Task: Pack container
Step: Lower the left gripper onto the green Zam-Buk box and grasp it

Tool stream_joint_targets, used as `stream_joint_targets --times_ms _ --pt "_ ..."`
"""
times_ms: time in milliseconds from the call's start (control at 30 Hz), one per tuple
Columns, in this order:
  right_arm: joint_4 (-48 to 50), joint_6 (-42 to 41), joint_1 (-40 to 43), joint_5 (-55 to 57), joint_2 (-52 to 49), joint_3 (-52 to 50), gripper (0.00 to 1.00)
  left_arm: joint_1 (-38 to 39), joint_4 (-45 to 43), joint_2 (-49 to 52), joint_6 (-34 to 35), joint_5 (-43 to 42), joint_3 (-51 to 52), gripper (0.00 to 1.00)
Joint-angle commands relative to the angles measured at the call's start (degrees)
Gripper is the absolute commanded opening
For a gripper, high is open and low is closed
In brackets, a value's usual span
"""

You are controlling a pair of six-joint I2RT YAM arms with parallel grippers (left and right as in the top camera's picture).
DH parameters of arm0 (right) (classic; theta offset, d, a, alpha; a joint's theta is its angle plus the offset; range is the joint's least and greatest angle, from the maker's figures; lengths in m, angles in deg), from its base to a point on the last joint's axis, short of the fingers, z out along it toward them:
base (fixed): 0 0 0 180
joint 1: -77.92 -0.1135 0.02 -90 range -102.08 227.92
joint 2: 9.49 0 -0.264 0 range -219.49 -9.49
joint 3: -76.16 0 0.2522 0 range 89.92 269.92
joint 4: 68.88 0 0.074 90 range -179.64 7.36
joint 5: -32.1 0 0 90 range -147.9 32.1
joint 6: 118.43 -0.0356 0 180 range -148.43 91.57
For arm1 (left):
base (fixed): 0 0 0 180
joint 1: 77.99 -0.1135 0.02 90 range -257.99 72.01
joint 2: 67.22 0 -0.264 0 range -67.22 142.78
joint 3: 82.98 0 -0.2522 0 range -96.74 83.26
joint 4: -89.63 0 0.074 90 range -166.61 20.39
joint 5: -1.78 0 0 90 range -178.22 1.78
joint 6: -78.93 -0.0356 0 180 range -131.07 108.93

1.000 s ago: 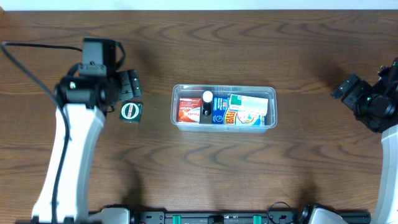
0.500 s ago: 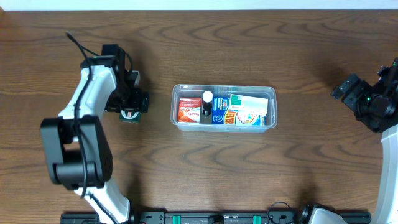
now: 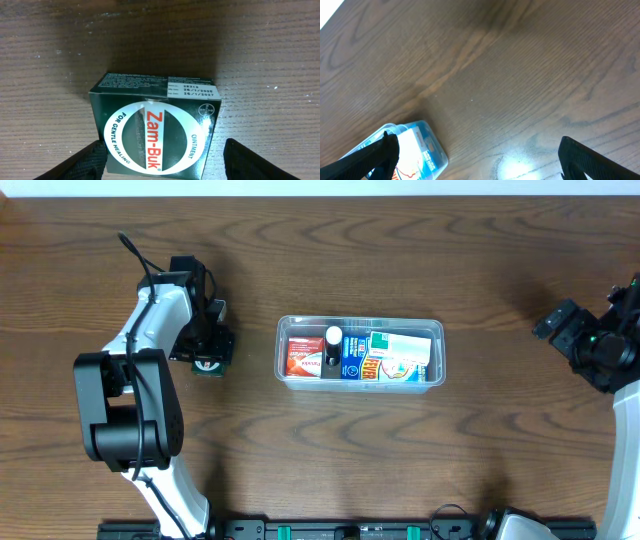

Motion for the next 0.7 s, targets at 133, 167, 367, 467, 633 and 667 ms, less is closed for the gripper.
stream_joint_targets --times_ms 133,167,367,467,633,667 --pt "-0.07 -0.46 0.17 -0.22 -0.04 0.24 0.99 -0.24 0.87 1.07 2.25 -0.87 -0.15 0.7" --pt "-0.07 -0.46 0.17 -0.22 -0.04 0.24 0.99 -0.24 1.01 0.57 2.27 -0.87 -0.22 0.7" --pt "-0.04 -0.46 0.17 -0.22 -0.04 0.24 0.99 -0.24 2.64 -5.27 3.1 -0.87 -1.05 0.7" --pt "-0.07 -0.46 0.17 -0.22 -0.04 0.24 0.99 -0.24 2.62 -8.46 3.1 -0.87 -1.05 0.7" --pt "-0.07 -0.46 0.17 -0.22 -0.04 0.24 0.99 -0.24 2.32 -8.85 3.41 -0.87 -0.72 0.82" --pt "-0.07 -0.46 0.17 -0.22 -0.04 0.24 0.99 -0.24 1.97 -8.24 3.82 -0.9 -0.39 0.84"
